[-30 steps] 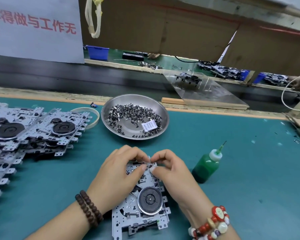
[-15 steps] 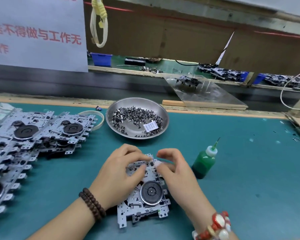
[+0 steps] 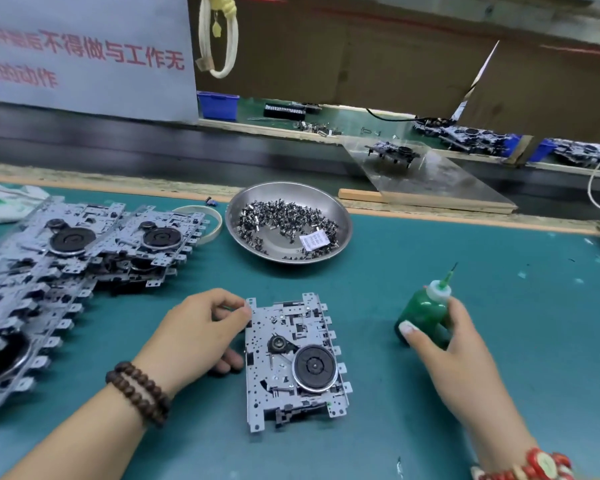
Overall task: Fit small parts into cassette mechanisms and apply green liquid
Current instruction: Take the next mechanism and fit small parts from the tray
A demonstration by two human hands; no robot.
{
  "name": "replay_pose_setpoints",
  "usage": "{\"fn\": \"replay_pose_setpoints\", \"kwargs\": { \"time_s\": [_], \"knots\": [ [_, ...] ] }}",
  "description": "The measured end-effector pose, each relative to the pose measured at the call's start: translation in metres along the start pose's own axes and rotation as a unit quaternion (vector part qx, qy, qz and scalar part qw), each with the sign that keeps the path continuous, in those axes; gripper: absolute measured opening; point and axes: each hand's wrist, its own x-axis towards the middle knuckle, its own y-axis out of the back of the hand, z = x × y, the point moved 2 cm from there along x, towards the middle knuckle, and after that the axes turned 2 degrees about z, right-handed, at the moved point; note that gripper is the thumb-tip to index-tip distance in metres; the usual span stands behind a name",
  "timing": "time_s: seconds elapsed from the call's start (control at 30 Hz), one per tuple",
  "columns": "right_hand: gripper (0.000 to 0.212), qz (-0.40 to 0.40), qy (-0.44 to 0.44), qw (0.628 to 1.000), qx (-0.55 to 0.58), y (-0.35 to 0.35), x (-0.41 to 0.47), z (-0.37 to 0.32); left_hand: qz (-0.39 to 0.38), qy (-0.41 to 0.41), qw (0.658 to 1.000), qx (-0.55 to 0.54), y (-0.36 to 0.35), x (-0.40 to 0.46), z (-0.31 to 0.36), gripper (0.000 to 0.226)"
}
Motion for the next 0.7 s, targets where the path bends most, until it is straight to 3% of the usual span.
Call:
{"fn": "replay_pose_setpoints", "kwargs": {
  "time_s": [0.13,0.3,0.43,0.5,0.57,0.63,0.7],
  "knots": [
    [0.032,-0.004,0.015,0.999,0.033,-0.005,0.002,-0.005,-0.021,0.022,0.999,-0.042,0.001,-0.004,0.001,0.004],
    [0.040,-0.014,0.016,0.986,0.166,-0.006,-0.001,-0.022,-0.013,0.011,0.999,-0.032,0.000,-0.005,-0.002,0.005],
    [0.033,-0.034,0.005,0.973,0.227,-0.005,0.003,-0.031,-0.042,0.036,0.996,-0.071,-0.005,-0.005,-0.001,0.004],
    [0.028,-0.034,-0.031,0.936,0.348,-0.009,0.007,-0.031,-0.042,0.028,0.996,-0.073,-0.006,-0.004,-0.002,0.002],
    [0.010,-0.053,-0.084,0.871,0.482,-0.016,0.008,-0.033,-0.042,0.019,0.996,-0.070,-0.007,-0.004,-0.003,0.008],
    [0.019,-0.068,-0.124,0.821,0.553,-0.021,0.008,-0.034,-0.045,0.024,0.994,-0.093,-0.009,-0.005,-0.003,0.010],
    [0.021,-0.059,-0.140,0.804,0.574,-0.022,0.008,-0.030,-0.053,0.037,0.991,-0.121,-0.010,-0.005,-0.001,0.009]
  ]
}}
